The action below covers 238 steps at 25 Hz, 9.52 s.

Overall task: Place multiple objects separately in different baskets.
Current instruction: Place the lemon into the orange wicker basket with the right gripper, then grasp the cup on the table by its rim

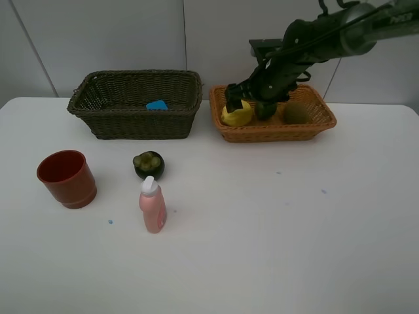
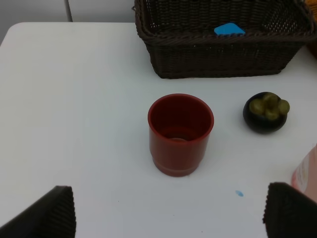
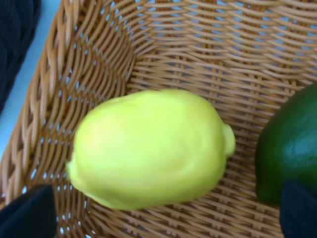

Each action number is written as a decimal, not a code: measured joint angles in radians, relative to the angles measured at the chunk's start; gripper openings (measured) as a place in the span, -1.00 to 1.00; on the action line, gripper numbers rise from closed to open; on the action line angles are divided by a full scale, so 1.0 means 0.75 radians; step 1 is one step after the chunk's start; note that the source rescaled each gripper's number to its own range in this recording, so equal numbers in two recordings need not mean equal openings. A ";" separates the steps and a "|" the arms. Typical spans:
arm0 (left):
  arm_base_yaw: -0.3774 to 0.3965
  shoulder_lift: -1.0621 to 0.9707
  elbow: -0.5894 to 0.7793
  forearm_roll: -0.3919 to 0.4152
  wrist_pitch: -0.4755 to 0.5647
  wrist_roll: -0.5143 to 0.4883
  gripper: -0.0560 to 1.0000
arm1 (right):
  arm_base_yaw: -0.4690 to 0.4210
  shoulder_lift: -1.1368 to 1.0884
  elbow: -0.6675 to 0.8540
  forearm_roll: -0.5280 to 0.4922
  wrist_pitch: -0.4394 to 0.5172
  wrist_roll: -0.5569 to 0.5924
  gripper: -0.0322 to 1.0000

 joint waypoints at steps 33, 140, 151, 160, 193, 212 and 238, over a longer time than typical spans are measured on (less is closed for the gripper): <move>0.000 0.000 0.000 0.000 0.000 0.000 0.96 | 0.032 -0.997 0.474 -0.093 0.426 0.001 0.99; 0.000 0.000 0.000 0.000 0.000 0.000 0.96 | -0.464 -2.871 1.417 -0.031 0.777 -0.161 0.99; 0.000 0.000 0.000 0.000 0.000 0.000 0.96 | -0.464 -2.871 1.419 -0.212 0.770 0.171 0.99; 0.000 0.000 0.000 0.000 0.000 0.000 0.96 | -0.464 -2.871 1.419 -0.215 0.770 0.180 0.99; 0.000 0.000 0.000 0.000 0.000 0.000 0.96 | -0.464 -2.871 1.419 -0.215 0.769 0.181 0.99; 0.000 0.314 -0.159 0.046 -0.019 -0.004 0.96 | -0.464 -2.871 1.419 -0.215 0.769 0.181 0.99; 0.000 1.290 -0.367 0.044 -0.217 -0.004 0.96 | -0.464 -2.871 1.419 -0.215 0.769 0.181 0.99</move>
